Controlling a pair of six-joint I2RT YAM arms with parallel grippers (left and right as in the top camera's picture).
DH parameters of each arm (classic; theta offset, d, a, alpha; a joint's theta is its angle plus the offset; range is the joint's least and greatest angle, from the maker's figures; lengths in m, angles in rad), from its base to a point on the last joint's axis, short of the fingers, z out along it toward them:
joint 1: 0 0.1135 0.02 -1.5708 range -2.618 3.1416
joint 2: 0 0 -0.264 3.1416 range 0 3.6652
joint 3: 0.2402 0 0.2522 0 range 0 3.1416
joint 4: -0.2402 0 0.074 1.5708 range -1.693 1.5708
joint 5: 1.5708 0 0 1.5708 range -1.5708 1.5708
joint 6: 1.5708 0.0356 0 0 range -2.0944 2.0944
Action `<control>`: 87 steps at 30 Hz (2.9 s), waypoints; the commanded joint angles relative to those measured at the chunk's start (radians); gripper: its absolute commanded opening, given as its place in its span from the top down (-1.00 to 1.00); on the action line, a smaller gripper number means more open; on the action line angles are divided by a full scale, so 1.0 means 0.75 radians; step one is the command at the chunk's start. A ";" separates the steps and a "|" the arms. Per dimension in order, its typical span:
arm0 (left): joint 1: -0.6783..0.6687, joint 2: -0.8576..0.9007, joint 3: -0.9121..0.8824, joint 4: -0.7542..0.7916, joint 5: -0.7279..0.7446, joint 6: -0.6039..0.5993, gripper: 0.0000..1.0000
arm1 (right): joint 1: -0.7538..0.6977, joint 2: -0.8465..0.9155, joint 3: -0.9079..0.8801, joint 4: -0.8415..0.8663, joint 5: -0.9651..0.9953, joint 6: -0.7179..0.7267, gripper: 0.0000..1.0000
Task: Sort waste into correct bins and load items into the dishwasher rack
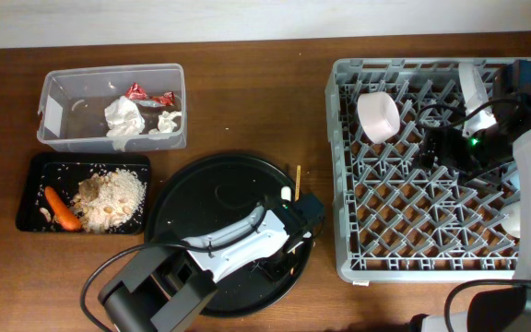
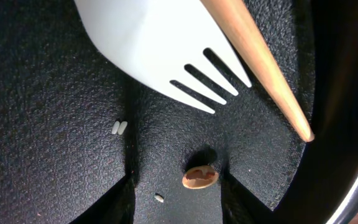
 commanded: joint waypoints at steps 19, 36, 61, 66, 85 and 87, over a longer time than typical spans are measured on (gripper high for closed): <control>0.002 -0.048 0.001 0.083 0.031 -0.004 0.13 | -0.002 -0.027 0.004 -0.012 0.007 -0.015 -0.88; 0.003 -0.046 -0.008 -0.035 -0.015 -0.004 0.43 | -0.003 -0.027 0.004 -0.016 0.007 -0.015 -0.88; 0.001 -0.062 -0.046 -0.016 0.061 -0.063 0.67 | -0.003 -0.027 0.004 -0.019 0.007 -0.015 -0.88; 0.001 -0.063 -0.046 -0.015 0.060 -0.063 0.94 | -0.003 -0.027 0.004 -0.020 0.007 -0.015 -0.88; 1.395 -0.365 0.064 0.199 -0.169 -0.062 0.99 | -0.003 -0.027 0.004 -0.016 0.007 -0.016 -0.88; 1.478 -0.365 0.064 0.279 -0.165 -0.062 1.00 | -0.003 -0.027 0.004 -0.016 0.008 -0.016 -0.88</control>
